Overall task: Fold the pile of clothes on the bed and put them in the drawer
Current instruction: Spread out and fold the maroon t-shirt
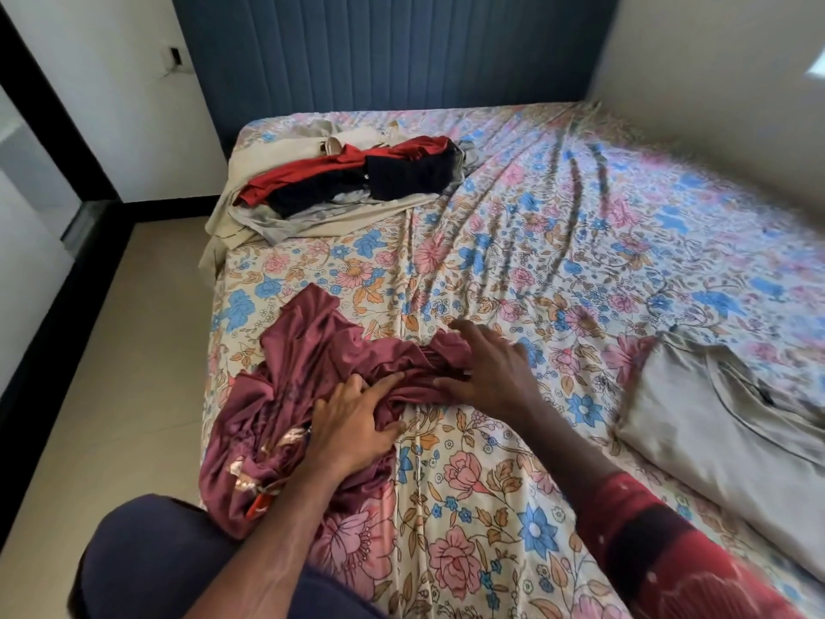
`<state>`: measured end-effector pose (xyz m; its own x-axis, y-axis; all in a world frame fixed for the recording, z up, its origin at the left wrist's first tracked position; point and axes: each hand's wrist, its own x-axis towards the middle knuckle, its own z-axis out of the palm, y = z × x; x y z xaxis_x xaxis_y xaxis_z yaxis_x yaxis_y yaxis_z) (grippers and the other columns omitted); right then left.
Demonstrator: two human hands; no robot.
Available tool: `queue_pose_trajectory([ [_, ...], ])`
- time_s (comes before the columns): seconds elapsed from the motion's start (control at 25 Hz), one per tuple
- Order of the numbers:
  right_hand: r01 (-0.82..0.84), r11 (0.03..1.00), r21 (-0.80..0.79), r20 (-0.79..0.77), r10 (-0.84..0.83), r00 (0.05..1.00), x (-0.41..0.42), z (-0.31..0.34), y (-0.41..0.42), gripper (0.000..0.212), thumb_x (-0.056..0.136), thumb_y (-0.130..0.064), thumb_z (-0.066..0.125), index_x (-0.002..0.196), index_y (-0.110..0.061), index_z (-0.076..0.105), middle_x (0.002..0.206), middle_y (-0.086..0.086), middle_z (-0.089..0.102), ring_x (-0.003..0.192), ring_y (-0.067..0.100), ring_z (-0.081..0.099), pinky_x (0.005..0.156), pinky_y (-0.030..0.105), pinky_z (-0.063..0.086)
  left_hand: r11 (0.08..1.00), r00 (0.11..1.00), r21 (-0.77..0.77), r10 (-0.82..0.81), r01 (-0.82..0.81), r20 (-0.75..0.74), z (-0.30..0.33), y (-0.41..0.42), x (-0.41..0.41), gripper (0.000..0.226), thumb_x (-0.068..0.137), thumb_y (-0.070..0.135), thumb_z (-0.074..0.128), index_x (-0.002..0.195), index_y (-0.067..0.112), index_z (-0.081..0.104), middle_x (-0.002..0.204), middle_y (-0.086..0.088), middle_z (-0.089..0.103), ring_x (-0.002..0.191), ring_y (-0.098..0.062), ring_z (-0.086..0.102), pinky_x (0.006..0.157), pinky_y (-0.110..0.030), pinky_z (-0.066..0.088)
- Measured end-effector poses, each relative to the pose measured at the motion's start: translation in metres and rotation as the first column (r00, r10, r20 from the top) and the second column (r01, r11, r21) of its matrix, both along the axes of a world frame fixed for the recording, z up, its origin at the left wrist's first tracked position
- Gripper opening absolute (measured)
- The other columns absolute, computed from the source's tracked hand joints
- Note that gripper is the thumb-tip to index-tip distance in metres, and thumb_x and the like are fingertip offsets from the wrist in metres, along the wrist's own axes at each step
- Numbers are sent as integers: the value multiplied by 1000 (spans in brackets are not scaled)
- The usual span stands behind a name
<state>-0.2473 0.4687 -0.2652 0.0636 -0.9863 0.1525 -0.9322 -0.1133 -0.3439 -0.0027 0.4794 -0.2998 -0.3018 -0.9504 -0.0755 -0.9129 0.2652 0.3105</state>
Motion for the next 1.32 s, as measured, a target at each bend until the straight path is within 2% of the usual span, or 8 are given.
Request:
queue_pose_trajectory([
  [0.16,403,911,85,556,-379,740,-12,9,-12,19,90,-9,68,106,-17,65,99,-1,73,82,14,69,68,26,57,999,997,38,2,1,-72,1,4,6,60,91,61,61,146,49,42,117,10,37,118,-12,41,105,-43,36],
  [0.28,622,761,187,574,-598,559,-56,5,14,31,85,-11,75,112,-14,59,94,4,70,76,14,66,65,32,56,998,982,55,6,5,-191,-2,6,12,48,88,49,71,133,46,56,117,12,40,116,-9,40,109,-45,34],
  [0.44,585,796,156,351,-598,720,-80,-10,37,57,79,-18,84,124,-15,51,106,5,65,87,21,63,67,40,58,991,954,122,-8,47,-299,4,6,16,41,63,74,66,98,52,61,112,13,46,110,-9,42,101,-44,31],
  [0.6,360,927,105,214,-374,902,-77,-9,23,63,86,-16,74,141,-34,49,149,5,48,127,30,53,107,62,45,996,929,86,39,-7,-368,13,3,-4,53,57,84,52,74,35,64,109,9,47,109,-10,41,95,-42,26],
  [0.72,152,944,292,-38,-147,988,-70,-7,10,44,88,-26,72,125,-47,63,164,-6,29,148,28,32,117,67,21,1000,947,15,-13,19,-320,20,2,-29,47,68,73,61,91,32,66,108,9,48,111,-12,40,99,-44,34],
  [0.88,19,980,198,173,-54,984,-67,2,12,11,79,-45,75,86,-43,66,136,-14,60,126,12,54,110,54,34,995,927,7,-87,96,-366,32,2,-62,41,87,47,74,124,34,63,124,13,55,120,-8,43,111,-45,31],
  [1.12,-306,950,65,634,198,747,-50,52,10,25,84,-30,79,70,-12,67,64,5,63,63,15,57,62,41,48,970,721,101,-93,221,-687,68,-12,-87,40,86,32,80,124,35,67,115,11,70,109,-11,65,101,-44,52],
  [1.32,-607,794,-19,952,200,233,-31,91,-11,47,86,-37,77,77,4,55,56,6,50,55,20,51,57,30,41,876,396,260,88,406,-914,141,-37,-52,8,95,2,64,93,2,72,76,-13,62,59,-11,58,59,-23,49],
])
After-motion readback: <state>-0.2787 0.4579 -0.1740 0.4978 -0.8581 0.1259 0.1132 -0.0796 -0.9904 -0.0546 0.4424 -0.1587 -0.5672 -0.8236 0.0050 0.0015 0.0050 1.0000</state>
